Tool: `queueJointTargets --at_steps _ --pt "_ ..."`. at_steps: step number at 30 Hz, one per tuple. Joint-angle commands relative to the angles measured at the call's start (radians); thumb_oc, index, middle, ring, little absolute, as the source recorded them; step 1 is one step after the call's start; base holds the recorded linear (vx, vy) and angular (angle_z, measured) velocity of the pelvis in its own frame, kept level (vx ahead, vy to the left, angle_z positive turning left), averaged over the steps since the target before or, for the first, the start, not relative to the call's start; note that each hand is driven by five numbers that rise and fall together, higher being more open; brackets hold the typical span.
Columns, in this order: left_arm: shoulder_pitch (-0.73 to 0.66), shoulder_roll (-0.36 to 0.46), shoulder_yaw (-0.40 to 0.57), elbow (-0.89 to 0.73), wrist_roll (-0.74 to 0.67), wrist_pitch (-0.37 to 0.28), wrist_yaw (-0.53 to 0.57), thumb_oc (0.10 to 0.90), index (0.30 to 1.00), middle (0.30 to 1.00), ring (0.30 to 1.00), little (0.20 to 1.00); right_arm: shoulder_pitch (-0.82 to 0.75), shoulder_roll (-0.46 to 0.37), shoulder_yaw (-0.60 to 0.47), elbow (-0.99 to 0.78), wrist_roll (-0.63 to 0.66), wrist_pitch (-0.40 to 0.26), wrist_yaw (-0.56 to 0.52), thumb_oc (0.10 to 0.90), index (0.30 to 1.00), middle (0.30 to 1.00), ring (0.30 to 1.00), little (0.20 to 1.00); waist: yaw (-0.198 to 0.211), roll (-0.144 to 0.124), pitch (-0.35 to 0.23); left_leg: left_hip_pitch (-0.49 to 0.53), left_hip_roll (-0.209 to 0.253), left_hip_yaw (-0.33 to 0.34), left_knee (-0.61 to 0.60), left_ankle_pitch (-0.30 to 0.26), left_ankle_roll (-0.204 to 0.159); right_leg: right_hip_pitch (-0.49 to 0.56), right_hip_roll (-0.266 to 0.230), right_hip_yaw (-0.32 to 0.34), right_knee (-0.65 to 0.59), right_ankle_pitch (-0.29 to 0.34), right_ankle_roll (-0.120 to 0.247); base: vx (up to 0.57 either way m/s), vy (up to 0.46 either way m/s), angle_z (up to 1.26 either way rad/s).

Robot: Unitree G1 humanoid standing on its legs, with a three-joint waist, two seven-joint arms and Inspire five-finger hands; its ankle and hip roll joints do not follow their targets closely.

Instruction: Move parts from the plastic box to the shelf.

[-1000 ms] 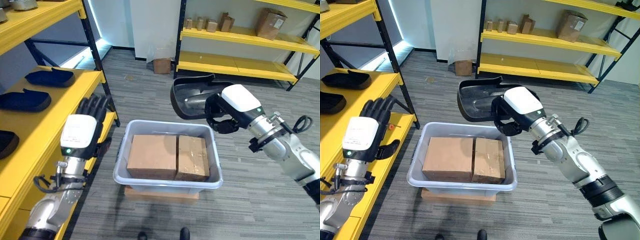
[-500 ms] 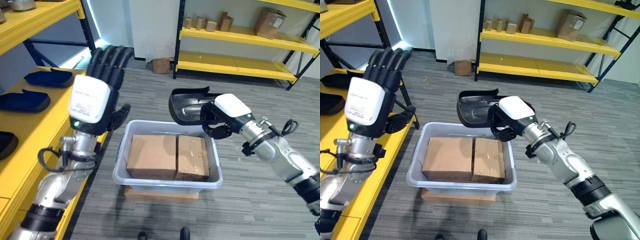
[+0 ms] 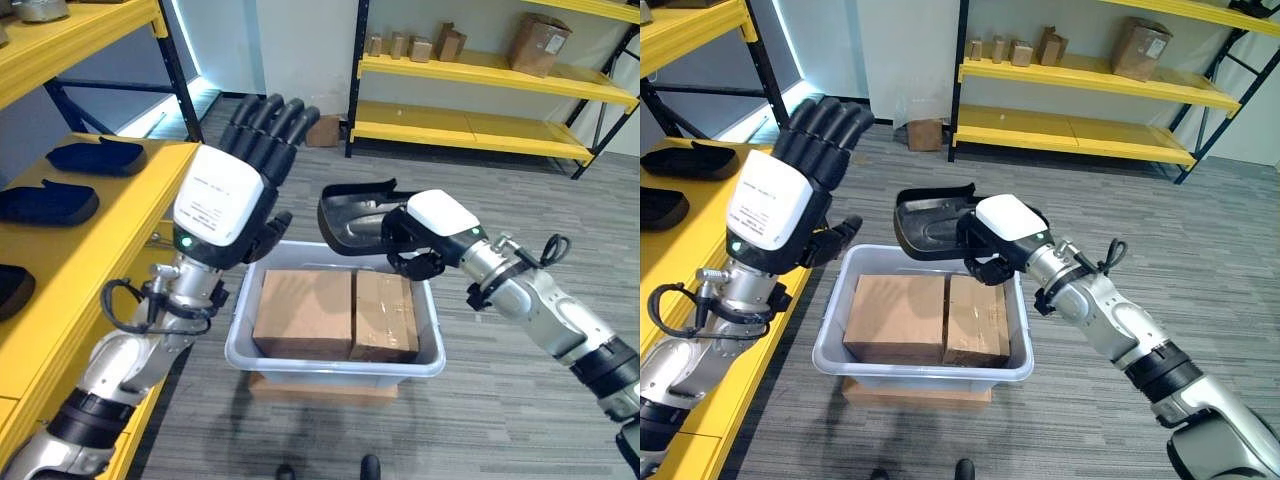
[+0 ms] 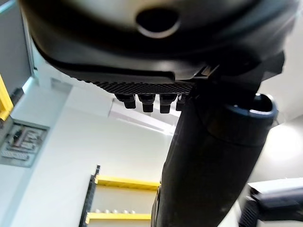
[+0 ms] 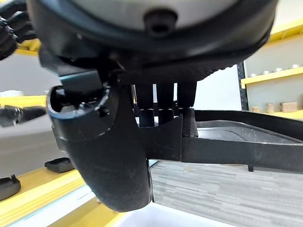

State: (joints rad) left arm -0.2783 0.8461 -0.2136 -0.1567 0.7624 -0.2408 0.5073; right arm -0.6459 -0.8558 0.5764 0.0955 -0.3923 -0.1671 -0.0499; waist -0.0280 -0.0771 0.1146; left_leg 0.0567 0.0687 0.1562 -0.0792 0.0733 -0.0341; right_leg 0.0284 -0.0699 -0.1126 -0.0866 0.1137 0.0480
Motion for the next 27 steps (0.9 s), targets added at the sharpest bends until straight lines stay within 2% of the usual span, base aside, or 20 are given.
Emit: queueJointTargets --at_steps 1,11,27 --pt "-0.118 0.052 -0.030 -0.004 0.021 -0.008 0.029 0.900 1.000 1.000 1.000 1.000 -0.208 0.031 -0.030 0.028 0.012 -0.013 -0.071 0.400 0.300 0.300 0.300 0.300 0.002 -0.012 -0.108 0.059 0.097 -0.056 -0.008 -0.060 -0.058 0.036 -0.123 0.031 0.023 -0.023 0.138 0.03 0.008 -0.03" --pt "-0.112 0.057 -0.054 0.002 0.012 -0.019 0.002 0.900 1.000 1.000 1.000 1.000 -0.225 0.028 -0.029 0.029 0.011 -0.011 -0.074 0.400 0.300 0.300 0.300 0.300 -0.003 -0.012 -0.107 0.063 0.096 -0.053 -0.008 -0.061 -0.057 0.035 -0.123 0.036 0.022 -0.022 0.137 0.00 0.004 -0.01" --pt "-0.203 0.042 -0.132 0.017 0.027 -0.013 -0.002 0.900 1.000 1.000 1.000 1.000 -0.263 0.052 0.006 0.018 0.004 -0.012 -0.066 0.400 0.300 0.300 0.300 0.300 -0.015 -0.010 -0.106 0.063 0.095 -0.046 -0.008 -0.064 -0.056 0.028 -0.123 0.053 0.018 -0.017 0.139 0.01 0.001 -0.01"
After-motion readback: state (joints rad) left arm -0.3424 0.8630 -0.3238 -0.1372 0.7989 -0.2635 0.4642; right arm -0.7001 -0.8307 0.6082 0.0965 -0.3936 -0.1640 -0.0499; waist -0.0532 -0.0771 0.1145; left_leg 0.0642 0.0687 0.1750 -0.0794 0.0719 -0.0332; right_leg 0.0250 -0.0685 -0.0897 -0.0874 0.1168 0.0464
